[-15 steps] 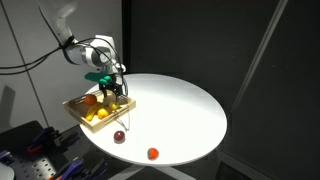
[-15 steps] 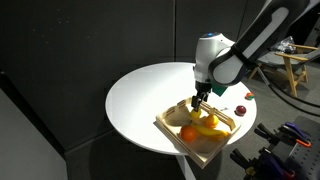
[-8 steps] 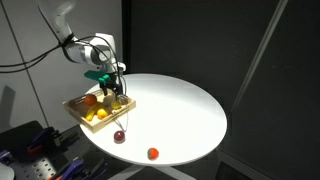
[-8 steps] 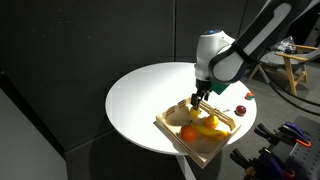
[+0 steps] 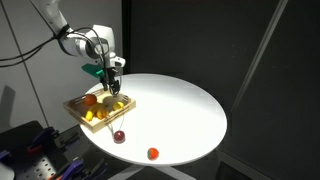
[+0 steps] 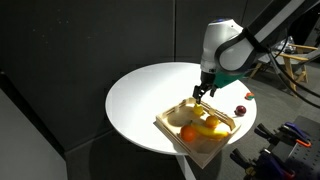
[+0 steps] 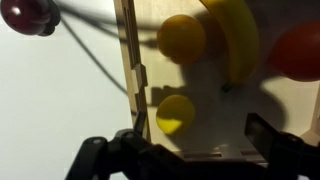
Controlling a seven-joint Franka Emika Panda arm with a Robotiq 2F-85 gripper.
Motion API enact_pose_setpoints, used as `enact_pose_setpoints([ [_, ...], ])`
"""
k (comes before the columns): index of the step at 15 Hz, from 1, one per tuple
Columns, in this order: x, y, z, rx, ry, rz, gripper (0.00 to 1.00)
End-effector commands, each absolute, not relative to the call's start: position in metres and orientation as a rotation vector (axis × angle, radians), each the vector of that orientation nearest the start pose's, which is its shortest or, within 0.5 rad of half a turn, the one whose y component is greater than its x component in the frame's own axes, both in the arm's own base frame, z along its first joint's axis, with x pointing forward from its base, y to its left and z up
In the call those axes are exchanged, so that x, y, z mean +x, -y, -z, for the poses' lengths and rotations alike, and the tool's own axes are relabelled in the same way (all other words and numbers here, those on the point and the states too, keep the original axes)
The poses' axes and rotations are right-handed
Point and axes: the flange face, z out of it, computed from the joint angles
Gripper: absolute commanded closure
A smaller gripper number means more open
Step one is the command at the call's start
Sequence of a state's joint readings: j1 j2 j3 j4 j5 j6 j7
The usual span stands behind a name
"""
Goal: Put the lemon in the box.
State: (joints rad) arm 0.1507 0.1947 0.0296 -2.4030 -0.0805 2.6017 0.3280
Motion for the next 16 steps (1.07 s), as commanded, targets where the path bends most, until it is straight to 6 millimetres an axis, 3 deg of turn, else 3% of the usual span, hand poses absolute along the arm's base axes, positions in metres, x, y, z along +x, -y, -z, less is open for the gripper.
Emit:
enact_pose_setpoints([
  [1, 0.474, -0.081, -0.258, -3.160, -0.197, -0.014, 0.00],
  [10, 0.444, -0.065, -0.301, -3.166, -0.226, -0.154, 0.00],
  [16, 0.424, -0.058, -0.329, -3.173, -0.120, -0.244, 0.00],
])
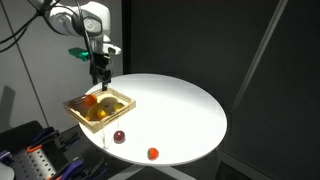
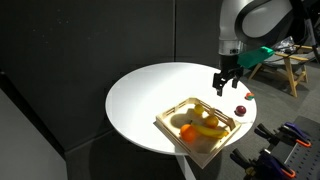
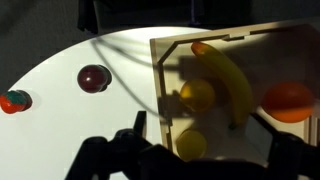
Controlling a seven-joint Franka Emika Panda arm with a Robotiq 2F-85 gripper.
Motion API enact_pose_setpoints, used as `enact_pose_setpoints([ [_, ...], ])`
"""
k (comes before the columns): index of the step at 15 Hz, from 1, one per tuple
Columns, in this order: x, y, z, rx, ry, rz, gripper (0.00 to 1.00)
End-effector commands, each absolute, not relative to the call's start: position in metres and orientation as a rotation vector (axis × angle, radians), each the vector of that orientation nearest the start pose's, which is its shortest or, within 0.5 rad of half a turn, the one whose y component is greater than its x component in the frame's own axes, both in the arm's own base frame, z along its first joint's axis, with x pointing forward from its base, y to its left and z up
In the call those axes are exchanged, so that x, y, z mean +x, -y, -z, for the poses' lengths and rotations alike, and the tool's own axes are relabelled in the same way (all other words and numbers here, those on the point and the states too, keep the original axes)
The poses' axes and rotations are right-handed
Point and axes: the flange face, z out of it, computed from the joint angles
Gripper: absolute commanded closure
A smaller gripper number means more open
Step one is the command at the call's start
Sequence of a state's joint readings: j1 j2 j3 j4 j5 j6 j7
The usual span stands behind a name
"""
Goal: Put the lemon in the box.
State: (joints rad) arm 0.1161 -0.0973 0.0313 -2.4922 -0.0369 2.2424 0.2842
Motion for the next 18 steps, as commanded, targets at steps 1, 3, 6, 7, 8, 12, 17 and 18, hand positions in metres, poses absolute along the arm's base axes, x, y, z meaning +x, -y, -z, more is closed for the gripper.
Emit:
enact_pose_setpoints([
  [1, 0.421, -0.058, -0.334, -3.170, -0.101, -0.243, 0.00],
  [3, 0.418, -0.056, -0.342, -3.155, -0.072, -0.223, 0.00],
  [6, 0.413, -0.054, -0.354, -3.134, -0.038, -0.166, 0.00],
  [7, 0.412, -0.054, -0.357, -3.130, -0.033, -0.148, 0.00],
  [8, 0.411, -0.053, -0.359, -3.130, -0.030, -0.133, 0.00],
  [12, 0.408, -0.052, -0.368, -3.135, -0.039, -0.084, 0.00],
  [17, 0.407, -0.052, -0.372, -3.130, -0.044, -0.050, 0.00],
  [18, 0.412, -0.055, -0.367, -3.146, -0.050, -0.088, 0.00],
])
